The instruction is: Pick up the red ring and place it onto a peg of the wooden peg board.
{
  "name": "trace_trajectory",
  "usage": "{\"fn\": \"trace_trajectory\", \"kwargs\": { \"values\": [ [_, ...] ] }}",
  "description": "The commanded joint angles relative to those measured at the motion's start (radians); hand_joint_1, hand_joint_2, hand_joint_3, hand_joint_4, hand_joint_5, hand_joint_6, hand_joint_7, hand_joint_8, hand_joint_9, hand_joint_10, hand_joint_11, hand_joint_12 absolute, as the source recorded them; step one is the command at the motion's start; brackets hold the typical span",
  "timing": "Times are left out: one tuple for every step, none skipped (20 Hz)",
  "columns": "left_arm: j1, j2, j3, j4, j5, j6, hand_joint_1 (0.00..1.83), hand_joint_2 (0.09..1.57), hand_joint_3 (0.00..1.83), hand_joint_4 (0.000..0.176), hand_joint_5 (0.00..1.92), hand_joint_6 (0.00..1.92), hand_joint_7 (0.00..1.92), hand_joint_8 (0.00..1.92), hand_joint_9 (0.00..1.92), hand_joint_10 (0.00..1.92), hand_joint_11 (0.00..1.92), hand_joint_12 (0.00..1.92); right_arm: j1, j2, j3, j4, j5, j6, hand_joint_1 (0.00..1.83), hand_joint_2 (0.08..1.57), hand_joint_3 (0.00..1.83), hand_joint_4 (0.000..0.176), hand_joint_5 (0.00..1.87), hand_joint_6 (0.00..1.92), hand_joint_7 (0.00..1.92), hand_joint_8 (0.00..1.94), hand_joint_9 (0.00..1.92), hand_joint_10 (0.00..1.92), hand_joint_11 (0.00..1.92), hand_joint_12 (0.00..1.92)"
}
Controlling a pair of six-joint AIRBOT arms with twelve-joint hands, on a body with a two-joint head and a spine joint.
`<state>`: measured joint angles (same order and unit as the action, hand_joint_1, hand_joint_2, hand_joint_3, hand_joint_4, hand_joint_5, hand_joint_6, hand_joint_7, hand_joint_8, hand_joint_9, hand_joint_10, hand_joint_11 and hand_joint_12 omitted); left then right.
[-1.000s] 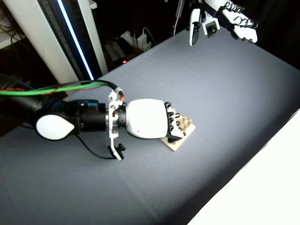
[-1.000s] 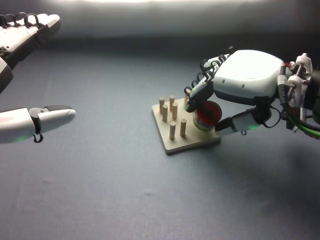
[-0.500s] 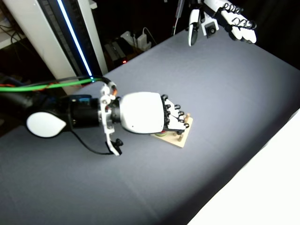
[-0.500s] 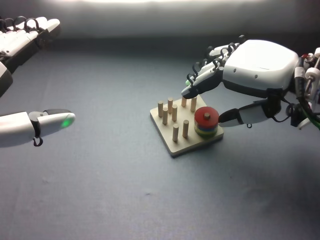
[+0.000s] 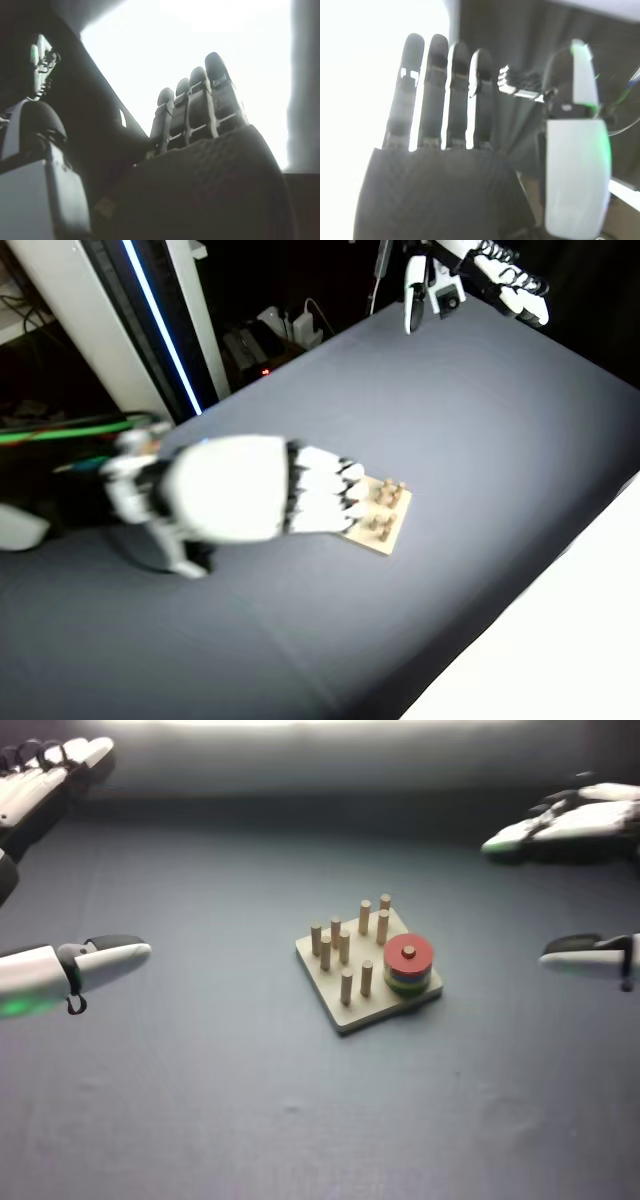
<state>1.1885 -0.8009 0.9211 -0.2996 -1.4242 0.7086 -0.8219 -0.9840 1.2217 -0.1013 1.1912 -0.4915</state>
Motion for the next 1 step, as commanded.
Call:
{"fn": "trace_trajectory", "kwargs": {
  "values": [
    [-0.005, 0.006, -0.002, -0.001, -0.186, -0.006, 0.69, 1.01, 0.0, 0.162, 0.0, 0.0, 0.0, 0.0, 0.0, 0.0, 0.0, 0.13, -0.023, -0.003, -0.012, 0.061, 0.234, 0.005, 0.78, 1.18, 0.0, 0.0, 0.57, 0.0, 0.6, 0.0, 0.62, 0.01, 0.36, 0.68]
  ]
}}
